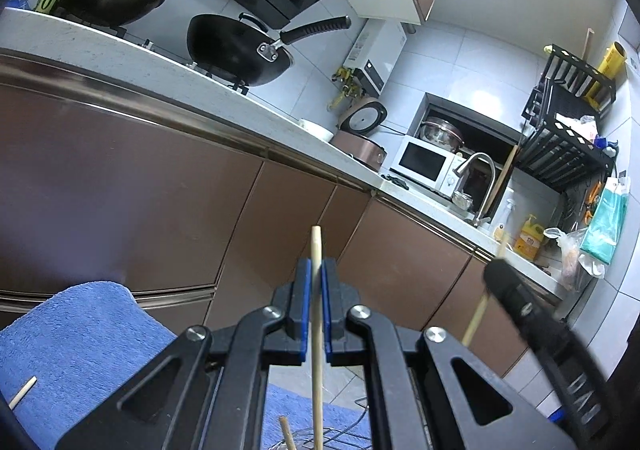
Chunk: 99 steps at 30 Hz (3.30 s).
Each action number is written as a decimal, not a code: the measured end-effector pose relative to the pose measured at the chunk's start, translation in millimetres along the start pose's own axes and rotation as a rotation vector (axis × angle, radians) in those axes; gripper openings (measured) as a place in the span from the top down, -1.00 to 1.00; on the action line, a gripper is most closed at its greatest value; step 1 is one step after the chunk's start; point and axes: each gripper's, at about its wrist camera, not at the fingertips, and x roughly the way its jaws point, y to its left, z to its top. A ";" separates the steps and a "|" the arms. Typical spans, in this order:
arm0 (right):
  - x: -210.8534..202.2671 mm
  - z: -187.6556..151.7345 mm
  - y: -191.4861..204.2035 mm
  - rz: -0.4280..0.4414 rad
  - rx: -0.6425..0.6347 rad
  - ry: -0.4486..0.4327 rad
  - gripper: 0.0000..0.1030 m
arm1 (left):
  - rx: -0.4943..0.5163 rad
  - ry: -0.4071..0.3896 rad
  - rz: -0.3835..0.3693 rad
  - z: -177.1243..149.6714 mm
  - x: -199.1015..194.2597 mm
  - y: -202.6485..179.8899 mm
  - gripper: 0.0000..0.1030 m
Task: Organize utensils
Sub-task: 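Lift both chopsticks and lower them into the utensil holder, then open both tools to release the chopsticks in the holder, then withdraw both tools from the holder over the last two chopsticks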
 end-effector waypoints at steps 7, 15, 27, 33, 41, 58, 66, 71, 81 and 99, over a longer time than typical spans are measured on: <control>5.7 -5.6 4.0 -0.017 -0.017 0.010 0.89 | -0.006 0.001 0.006 -3.6 1.7 2.0 0.91; -4.3 -22.2 2.4 -0.024 -0.034 0.053 0.89 | -0.031 -0.005 0.015 -6.1 2.7 6.9 0.91; -24.9 -18.6 5.4 -0.020 -0.048 0.072 0.89 | -0.029 -0.027 0.034 -14.7 1.0 4.9 0.91; -25.7 -40.7 -0.5 -0.042 -0.040 0.142 0.75 | 0.003 -0.020 0.026 -17.9 -6.5 3.7 0.62; -52.5 -29.4 -0.2 -0.084 -0.029 0.126 0.02 | 0.036 -0.012 0.017 -1.3 -45.8 2.4 0.44; -162.3 -20.1 48.2 0.070 0.028 0.119 -0.99 | 0.203 0.060 0.102 6.6 -191.0 38.1 0.21; -206.1 -25.3 83.7 0.178 0.035 0.105 -0.99 | 0.261 0.075 0.163 11.5 -260.6 75.8 0.21; -205.9 -33.7 114.8 0.206 0.001 0.222 -1.00 | 0.293 0.110 0.215 26.6 -291.7 111.6 0.21; -159.1 -92.7 151.1 0.149 -0.029 0.516 -0.85 | 0.276 0.446 0.261 12.1 -252.4 188.9 0.21; 24.5 -194.4 154.4 0.186 0.112 0.993 0.43 | 0.265 0.946 0.183 -70.5 -75.1 249.3 0.47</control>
